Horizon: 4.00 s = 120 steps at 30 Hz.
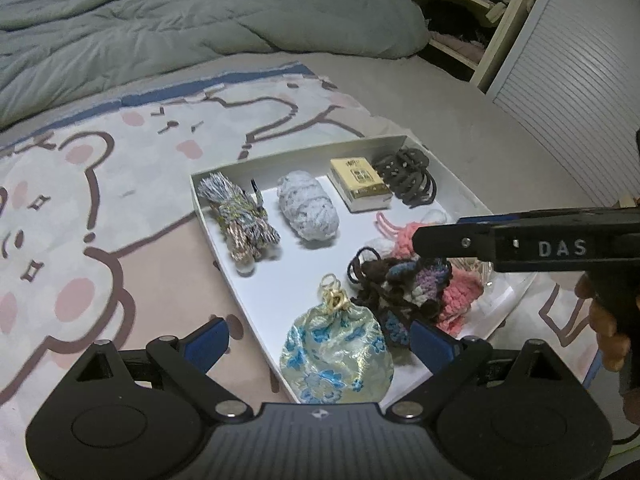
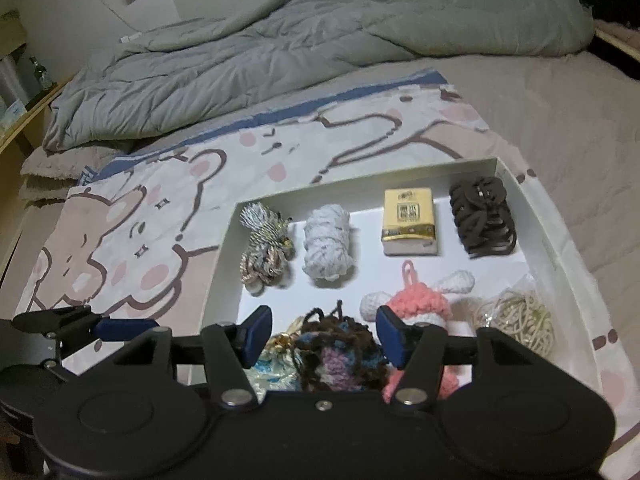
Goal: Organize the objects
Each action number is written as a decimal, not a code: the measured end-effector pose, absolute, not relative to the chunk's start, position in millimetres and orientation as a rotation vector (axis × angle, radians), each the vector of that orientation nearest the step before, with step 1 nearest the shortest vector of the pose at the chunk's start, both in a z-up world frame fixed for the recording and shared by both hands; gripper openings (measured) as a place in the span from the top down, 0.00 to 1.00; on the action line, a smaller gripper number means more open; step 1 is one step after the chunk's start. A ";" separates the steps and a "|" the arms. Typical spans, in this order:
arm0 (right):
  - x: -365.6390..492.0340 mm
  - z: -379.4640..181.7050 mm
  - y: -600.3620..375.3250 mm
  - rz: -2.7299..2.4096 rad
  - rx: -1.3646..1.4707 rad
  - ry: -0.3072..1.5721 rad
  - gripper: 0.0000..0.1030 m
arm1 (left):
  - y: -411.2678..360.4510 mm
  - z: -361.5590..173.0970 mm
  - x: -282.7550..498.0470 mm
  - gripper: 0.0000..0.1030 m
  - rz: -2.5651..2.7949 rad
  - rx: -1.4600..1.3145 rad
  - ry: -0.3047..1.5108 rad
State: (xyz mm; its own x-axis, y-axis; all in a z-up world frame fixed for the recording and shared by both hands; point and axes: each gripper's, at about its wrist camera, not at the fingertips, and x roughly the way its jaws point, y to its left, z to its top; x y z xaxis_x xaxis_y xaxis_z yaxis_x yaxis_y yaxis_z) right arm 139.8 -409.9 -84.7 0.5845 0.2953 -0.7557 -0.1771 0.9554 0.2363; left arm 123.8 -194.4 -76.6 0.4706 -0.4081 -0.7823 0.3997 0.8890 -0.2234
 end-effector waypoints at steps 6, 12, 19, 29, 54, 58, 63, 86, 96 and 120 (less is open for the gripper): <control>126.7 -61.0 -403.6 0.254 0.117 0.836 0.28 | -187.5 -56.2 117.2 0.06 -0.483 -0.008 0.915; 111.2 -42.6 -392.8 0.221 0.052 0.792 0.16 | -175.5 -35.7 105.8 0.04 -0.456 0.017 0.860; 90.0 -26.9 -387.1 0.139 0.008 0.741 0.04 | -153.0 -14.3 87.2 0.00 -0.436 -0.001 0.789; 57.0 -19.5 -384.4 0.096 0.015 0.697 0.00 | -126.2 -2.4 64.9 0.00 -0.343 0.029 0.748; 4.2 -34.5 -362.2 -0.041 -0.052 0.656 0.00 | -98.9 -6.4 33.8 0.00 -0.253 0.068 0.769; 2.8 -36.1 -360.4 -0.050 -0.062 0.661 0.00 | -98.3 -6.9 33.7 0.00 -0.246 0.068 0.772; 3.1 -38.8 -362.0 -0.055 -0.055 0.669 0.00 | -98.3 -9.1 36.0 0.00 -0.245 0.078 0.776; 3.2 -42.0 -363.4 -0.061 -0.045 0.688 0.00 | -103.1 -14.2 38.9 0.00 -0.243 0.088 0.791; 4.6 -43.8 -362.7 -0.062 -0.048 0.695 0.00 | -106.3 -14.9 38.7 0.00 -0.241 0.088 0.792; 3.3 -45.0 -361.4 -0.064 -0.051 0.698 0.00 | -103.1 -15.2 40.9 0.00 -0.232 0.071 0.803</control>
State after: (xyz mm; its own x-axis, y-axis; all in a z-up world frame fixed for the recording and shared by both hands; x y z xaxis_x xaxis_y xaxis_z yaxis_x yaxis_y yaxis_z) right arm 3.3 -361.4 -45.0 0.7642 -0.0758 -0.6405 0.0416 0.9968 -0.0683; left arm 40.9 -103.1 -15.2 0.6710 -0.1786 -0.7196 0.2326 0.9723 -0.0244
